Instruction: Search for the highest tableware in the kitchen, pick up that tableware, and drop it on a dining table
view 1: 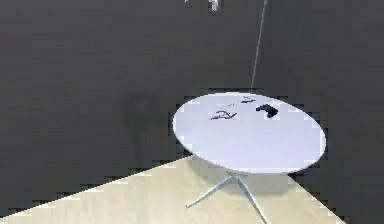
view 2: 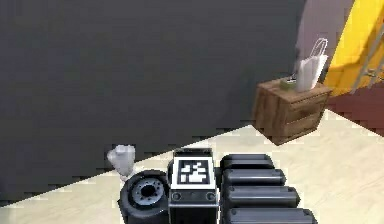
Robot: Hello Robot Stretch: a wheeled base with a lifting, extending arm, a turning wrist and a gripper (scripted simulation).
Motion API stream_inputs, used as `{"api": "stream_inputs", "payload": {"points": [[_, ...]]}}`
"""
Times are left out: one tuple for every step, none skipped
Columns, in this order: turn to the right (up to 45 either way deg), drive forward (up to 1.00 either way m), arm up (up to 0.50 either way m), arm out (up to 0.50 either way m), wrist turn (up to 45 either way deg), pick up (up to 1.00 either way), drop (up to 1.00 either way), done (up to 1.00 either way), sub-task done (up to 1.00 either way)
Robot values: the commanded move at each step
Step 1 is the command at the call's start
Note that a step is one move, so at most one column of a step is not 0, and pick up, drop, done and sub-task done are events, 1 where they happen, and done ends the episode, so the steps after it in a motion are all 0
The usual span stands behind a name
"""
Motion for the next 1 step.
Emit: {"api": "stream_inputs", "payload": {"points": [[0.0, 0.2, 0.0, 0.0, 0.0, 0.0, 0.0, 0.0, 0.0]]}}
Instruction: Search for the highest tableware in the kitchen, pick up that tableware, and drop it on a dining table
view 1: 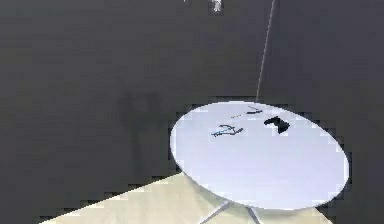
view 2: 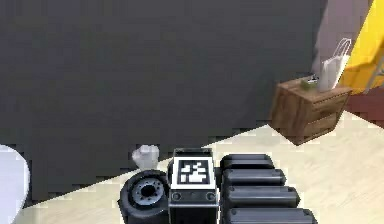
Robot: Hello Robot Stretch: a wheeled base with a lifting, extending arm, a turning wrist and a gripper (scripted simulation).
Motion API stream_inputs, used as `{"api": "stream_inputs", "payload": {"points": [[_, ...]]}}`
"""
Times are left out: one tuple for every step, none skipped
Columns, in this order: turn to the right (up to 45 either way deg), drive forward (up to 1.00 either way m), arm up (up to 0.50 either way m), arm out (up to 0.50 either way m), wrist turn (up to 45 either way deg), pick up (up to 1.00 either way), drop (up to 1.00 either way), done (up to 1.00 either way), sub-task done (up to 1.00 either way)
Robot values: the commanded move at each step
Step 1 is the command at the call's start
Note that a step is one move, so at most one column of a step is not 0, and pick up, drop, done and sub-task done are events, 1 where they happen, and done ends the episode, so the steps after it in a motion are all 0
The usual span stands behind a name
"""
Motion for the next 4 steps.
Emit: {"api": "stream_inputs", "payload": {"points": [[45.0, 0.0, 0.0, 0.0, 0.0, 0.0, 0.0, 0.0, 0.0], [45.0, 0.0, 0.0, 0.0, 0.0, 0.0, 0.0, 0.0, 0.0], [45.0, 0.0, 0.0, 0.0, 0.0, 0.0, 0.0, 0.0, 0.0], [39.0, 0.0, 0.0, 0.0, 0.0, 0.0, 0.0, 0.0, 0.0]]}}
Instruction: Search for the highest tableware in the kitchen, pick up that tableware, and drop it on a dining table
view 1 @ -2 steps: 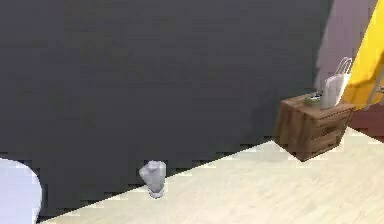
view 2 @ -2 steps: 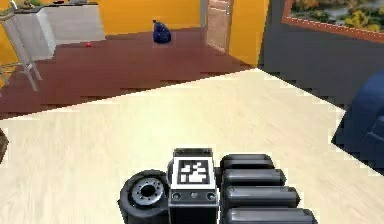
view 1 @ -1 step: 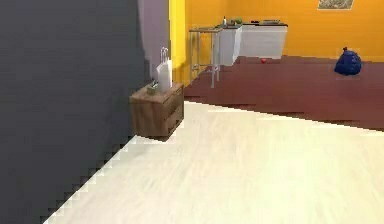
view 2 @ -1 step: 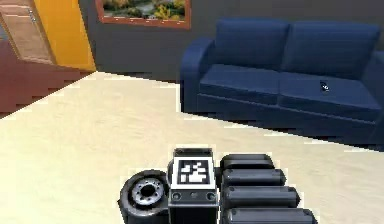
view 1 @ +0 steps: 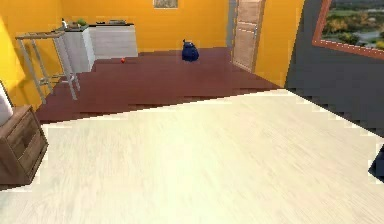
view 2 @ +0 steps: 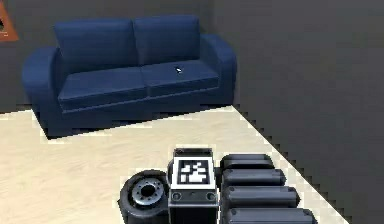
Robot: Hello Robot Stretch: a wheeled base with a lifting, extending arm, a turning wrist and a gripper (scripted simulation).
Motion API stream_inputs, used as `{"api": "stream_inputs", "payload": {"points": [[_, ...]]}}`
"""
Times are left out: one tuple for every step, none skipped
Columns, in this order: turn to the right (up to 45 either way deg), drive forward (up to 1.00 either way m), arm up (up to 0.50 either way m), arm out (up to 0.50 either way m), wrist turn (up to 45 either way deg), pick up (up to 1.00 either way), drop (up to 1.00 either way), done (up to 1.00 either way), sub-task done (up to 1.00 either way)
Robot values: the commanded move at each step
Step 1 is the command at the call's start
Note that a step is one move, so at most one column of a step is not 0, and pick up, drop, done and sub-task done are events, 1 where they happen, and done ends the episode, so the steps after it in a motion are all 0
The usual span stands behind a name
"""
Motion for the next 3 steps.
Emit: {"api": "stream_inputs", "payload": {"points": [[3.0, 0.0, 0.0, 0.0, 0.0, 0.0, 0.0, 0.0, 0.0], [45.0, 0.0, 0.0, 0.0, 0.0, 0.0, 0.0, 0.0, 0.0], [45.0, 0.0, 0.0, 0.0, 0.0, 0.0, 0.0, 0.0, 0.0]]}}
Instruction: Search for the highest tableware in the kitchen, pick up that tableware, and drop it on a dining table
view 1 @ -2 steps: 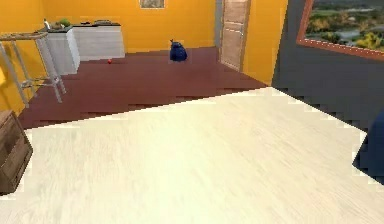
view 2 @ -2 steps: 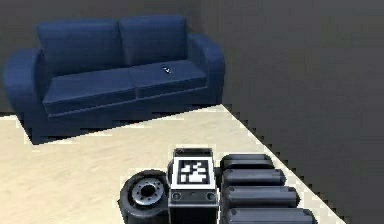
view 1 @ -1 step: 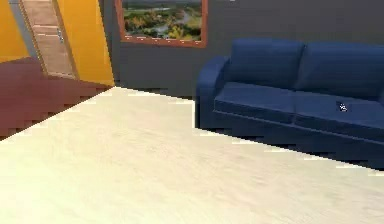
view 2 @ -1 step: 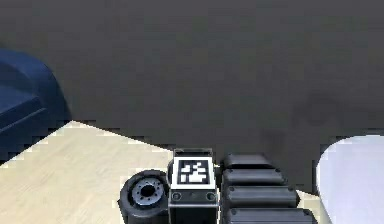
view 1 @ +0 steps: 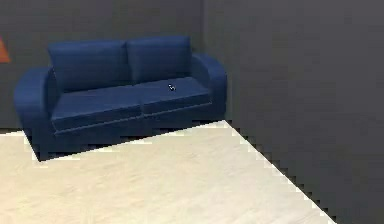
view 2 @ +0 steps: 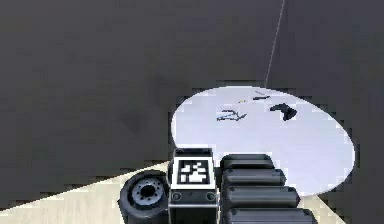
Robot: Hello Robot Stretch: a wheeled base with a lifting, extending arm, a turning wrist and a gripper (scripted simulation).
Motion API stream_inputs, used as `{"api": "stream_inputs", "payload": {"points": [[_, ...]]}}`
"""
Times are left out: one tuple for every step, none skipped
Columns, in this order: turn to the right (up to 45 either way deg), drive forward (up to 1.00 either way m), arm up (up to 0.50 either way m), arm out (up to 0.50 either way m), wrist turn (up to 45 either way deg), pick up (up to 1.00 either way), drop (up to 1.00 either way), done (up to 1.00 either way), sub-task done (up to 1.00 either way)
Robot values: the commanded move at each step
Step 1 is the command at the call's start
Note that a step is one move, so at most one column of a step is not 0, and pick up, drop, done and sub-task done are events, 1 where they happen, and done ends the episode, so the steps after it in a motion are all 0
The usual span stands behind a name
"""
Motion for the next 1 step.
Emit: {"api": "stream_inputs", "payload": {"points": [[45.0, 0.0, 0.0, 0.0, 0.0, 0.0, 0.0, 0.0, 0.0]]}}
